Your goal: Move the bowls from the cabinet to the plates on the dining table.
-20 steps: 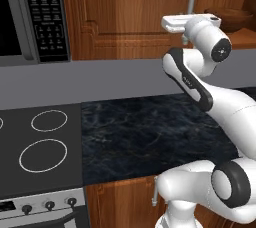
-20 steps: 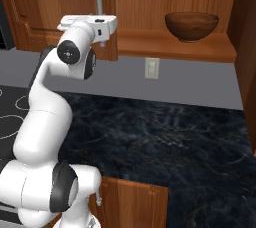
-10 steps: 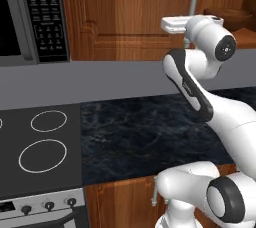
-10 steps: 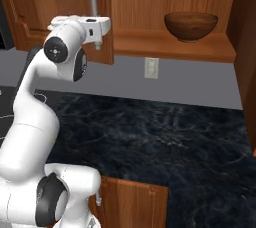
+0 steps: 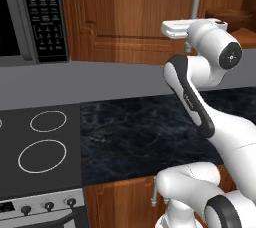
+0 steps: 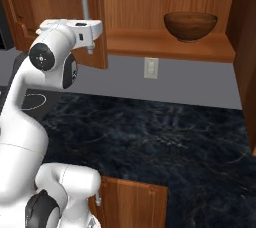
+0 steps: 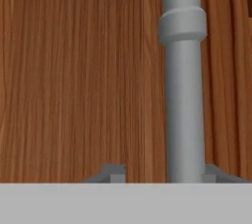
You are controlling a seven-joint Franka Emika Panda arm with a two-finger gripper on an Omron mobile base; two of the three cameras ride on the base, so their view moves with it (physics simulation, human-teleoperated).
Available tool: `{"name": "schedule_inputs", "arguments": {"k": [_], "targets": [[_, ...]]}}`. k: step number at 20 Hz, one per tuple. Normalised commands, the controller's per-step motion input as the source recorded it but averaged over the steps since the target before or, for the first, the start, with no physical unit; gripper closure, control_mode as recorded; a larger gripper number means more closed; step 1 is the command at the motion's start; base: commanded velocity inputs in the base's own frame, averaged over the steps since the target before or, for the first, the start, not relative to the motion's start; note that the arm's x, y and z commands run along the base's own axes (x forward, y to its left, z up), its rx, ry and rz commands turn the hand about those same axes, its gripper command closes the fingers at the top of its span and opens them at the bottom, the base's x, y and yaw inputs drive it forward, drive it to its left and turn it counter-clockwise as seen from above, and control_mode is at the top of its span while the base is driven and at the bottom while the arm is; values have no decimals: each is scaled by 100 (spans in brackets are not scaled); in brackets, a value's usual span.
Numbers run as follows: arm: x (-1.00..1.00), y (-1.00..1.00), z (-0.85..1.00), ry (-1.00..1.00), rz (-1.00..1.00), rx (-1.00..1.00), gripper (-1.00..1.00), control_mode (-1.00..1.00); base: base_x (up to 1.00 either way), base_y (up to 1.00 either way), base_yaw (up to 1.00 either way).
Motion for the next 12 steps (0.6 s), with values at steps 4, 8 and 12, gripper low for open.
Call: {"name": "schedule_inputs", "arguments": {"k": [4, 8, 12], "targets": [[-41, 53, 0, -6, -1, 0, 100, -100, 0, 0, 0], [-37, 57, 0, -4, 0, 0, 100, -100, 0, 0, 0], [-30, 60, -1, -2, 0, 0, 100, -100, 0, 0, 0]]}}
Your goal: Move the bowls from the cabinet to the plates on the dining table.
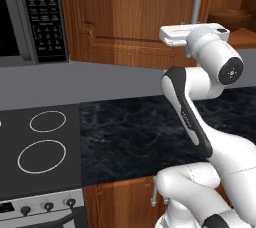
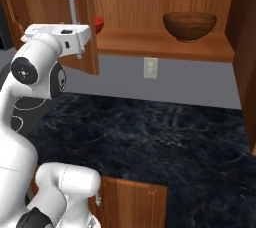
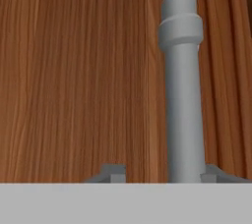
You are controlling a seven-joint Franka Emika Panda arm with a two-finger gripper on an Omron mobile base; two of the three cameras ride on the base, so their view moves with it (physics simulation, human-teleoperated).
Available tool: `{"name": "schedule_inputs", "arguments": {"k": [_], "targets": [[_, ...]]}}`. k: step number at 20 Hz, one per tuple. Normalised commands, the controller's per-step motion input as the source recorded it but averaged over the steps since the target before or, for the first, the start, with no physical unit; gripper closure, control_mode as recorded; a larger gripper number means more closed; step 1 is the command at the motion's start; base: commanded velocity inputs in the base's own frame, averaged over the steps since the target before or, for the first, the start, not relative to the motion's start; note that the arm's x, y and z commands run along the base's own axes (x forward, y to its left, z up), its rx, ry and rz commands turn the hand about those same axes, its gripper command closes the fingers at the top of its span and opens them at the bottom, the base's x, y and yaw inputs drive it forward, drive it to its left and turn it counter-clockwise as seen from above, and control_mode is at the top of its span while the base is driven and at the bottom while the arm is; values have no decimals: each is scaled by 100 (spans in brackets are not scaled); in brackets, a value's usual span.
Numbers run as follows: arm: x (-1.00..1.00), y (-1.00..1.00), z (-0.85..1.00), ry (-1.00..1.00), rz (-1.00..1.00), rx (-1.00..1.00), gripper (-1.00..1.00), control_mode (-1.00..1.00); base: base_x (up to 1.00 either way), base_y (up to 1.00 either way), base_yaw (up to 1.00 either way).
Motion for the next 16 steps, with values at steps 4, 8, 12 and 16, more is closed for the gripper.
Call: {"name": "schedule_inputs", "arguments": {"k": [4, 8, 12, 16], "targets": [[-29, 58, 0, 2, 0, 0, 100, -100, 0, 0, 0], [-28, 56, -3, 5, 0, 0, 100, -100, 0, 0, 0], [-27, 56, -8, 8, -1, 0, 100, -100, 0, 0, 0], [-27, 56, -6, 8, -1, 0, 100, -100, 0, 0, 0]]}}
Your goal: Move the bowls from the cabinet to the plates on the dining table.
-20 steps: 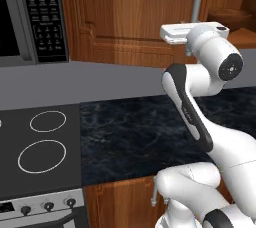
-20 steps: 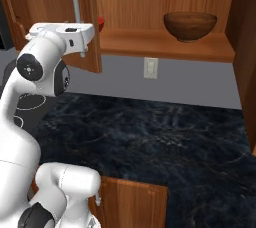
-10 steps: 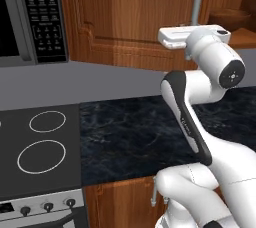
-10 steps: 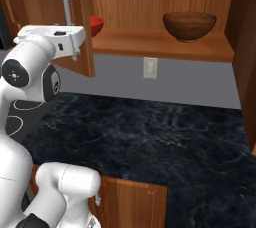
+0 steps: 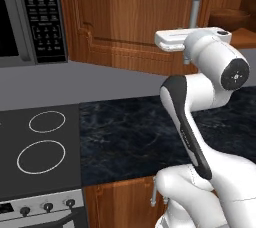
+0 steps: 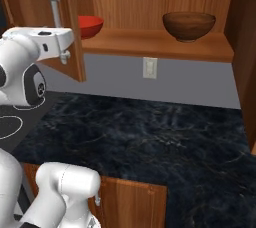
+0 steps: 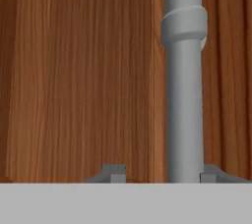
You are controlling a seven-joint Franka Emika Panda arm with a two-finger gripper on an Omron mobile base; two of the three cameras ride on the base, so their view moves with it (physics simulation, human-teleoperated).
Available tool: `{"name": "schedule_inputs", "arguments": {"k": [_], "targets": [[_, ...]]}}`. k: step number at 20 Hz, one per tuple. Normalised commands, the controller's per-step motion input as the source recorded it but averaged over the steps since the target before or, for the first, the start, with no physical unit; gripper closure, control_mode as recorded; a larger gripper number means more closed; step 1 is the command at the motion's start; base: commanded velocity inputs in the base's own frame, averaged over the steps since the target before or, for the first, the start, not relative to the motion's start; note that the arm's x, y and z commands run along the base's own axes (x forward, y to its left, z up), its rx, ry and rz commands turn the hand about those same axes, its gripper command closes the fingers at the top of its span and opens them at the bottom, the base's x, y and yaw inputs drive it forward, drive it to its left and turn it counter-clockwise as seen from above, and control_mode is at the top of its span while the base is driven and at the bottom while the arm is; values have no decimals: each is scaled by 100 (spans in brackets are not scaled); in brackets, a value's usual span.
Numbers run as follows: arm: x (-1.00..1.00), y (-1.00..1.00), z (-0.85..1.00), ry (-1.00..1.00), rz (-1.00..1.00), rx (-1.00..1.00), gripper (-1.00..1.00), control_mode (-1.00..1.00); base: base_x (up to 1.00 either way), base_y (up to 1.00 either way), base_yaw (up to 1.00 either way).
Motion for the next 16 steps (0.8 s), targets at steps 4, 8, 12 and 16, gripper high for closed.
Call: {"name": "schedule_inputs", "arguments": {"k": [4, 8, 12, 16], "targets": [[-28, 58, -3, 6, 0, 0, 100, -100, 0, 0, 0], [-28, 60, -4, 6, 0, 0, 100, -100, 0, 0, 0], [-28, 60, -4, 6, 0, 0, 100, -100, 0, 0, 0], [-26, 62, -12, 2, 0, 0, 100, -100, 0, 0, 0]]}}
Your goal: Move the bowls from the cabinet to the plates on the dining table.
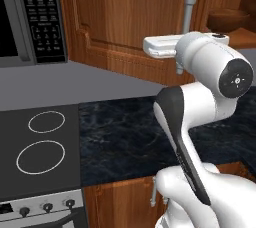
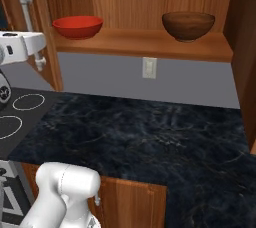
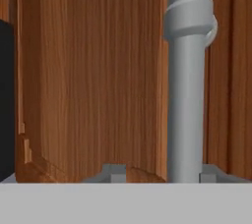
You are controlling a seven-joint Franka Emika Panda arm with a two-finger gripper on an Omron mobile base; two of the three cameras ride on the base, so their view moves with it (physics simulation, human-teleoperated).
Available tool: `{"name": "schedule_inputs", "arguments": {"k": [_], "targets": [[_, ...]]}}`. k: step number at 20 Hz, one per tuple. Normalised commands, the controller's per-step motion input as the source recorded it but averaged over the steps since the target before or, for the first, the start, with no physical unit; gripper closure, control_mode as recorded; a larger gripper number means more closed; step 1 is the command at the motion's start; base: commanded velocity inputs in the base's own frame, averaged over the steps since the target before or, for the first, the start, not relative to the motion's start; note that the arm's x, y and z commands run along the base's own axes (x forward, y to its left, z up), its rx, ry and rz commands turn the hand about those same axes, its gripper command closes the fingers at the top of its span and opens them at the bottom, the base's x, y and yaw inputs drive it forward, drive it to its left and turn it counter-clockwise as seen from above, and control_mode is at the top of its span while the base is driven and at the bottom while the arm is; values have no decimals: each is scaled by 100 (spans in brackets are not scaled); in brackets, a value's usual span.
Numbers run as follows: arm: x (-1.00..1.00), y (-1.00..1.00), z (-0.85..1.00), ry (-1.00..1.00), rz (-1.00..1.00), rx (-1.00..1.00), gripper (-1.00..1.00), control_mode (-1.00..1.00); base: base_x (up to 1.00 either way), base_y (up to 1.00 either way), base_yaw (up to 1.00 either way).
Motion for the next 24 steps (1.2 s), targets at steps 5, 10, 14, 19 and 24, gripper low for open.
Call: {"name": "schedule_inputs", "arguments": {"k": [5, 10, 14, 19, 24], "targets": [[-26, 61, -13, 3, 0, 1, 100, -100, 0, 0, 0], [-26, 60, -15, 5, 0, 2, 100, -100, 0, 0, 0], [-23, 60, -16, 5, 0, 2, 100, -100, 0, 0, 0], [-17, 60, -19, 4, 0, 2, 100, -100, 0, 0, 0], [-18, 62, -19, 2, 0, 0, -100, -100, 0, 0, 0]]}}
